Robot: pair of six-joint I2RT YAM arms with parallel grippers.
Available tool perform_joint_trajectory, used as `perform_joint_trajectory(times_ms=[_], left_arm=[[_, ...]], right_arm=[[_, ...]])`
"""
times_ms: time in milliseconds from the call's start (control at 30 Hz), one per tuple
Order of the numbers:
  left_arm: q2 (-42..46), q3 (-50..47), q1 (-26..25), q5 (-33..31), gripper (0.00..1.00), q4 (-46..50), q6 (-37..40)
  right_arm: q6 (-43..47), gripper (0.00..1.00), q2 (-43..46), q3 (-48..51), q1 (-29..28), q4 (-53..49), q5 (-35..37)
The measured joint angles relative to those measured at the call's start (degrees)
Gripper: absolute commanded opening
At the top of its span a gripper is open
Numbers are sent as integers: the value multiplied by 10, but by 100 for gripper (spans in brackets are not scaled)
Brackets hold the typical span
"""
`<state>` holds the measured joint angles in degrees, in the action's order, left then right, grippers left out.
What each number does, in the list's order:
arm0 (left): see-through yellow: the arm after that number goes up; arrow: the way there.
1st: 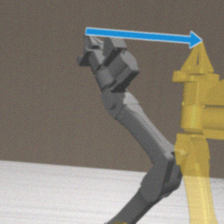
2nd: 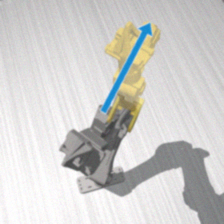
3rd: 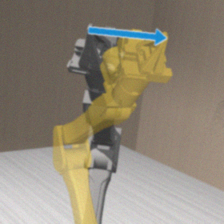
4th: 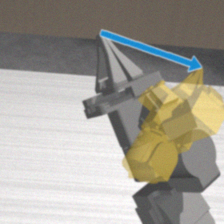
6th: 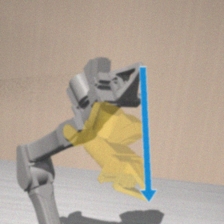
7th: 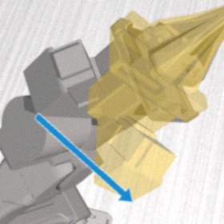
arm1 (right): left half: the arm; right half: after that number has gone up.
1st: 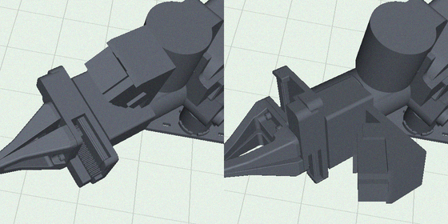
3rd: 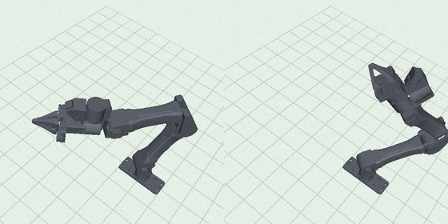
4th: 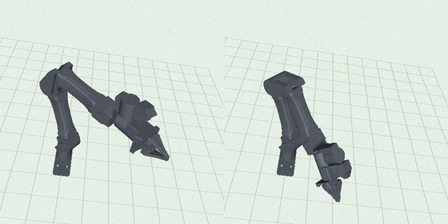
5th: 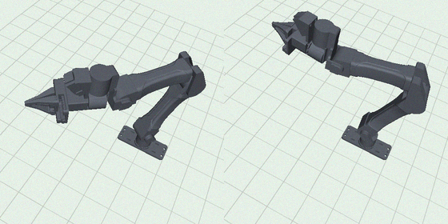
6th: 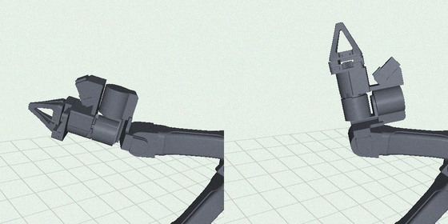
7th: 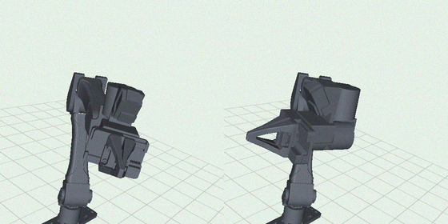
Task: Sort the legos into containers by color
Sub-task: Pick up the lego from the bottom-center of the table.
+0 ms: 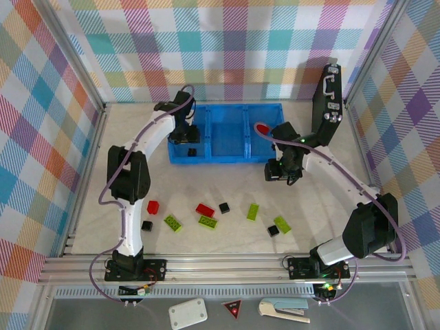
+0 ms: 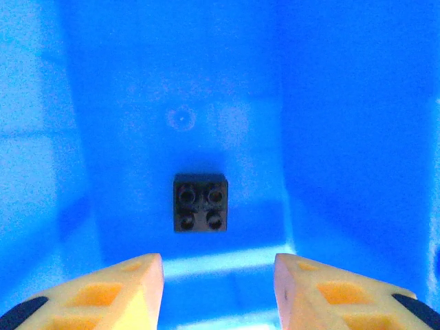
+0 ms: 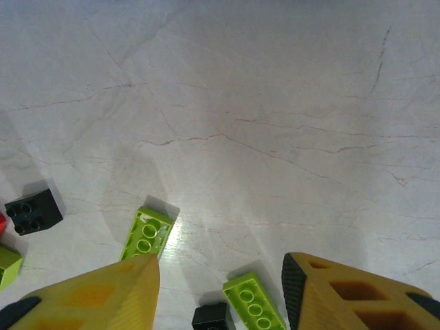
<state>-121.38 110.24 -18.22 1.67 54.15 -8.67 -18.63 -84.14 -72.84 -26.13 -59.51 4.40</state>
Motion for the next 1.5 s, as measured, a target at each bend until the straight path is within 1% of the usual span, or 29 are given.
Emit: perform_joint_trajectory(times_ms=[167,267,400,600,800,900,1100,1300,1500], left_arm=[[57,-53,2,0,46,2,4],[98,-96,11,0,46,4,7],[149,-143,33,3,46,10,11],[212,-183,68,4,47,14,26],[260,-242,102,2,47,-11,40],[274,-285,112,2,47,-38,41],[278,-327,117,-7,47,-83,49],[283,-341,120,-7,47,-109,51],[287,-341,120,-7,47,-113,51]], right_arm=[[-20,52,-9,1,-21,2,0],[-38,52,-12,8,-38,8,1],[-73,52,-22,23,-64,16,1],[-137,52,-32,50,-99,31,5],[-205,52,-32,79,-129,45,20],[-240,52,-32,91,-145,53,25],[-291,52,-45,108,-173,82,26],[-323,52,-80,126,-189,113,22],[-340,53,-117,132,-199,141,11]])
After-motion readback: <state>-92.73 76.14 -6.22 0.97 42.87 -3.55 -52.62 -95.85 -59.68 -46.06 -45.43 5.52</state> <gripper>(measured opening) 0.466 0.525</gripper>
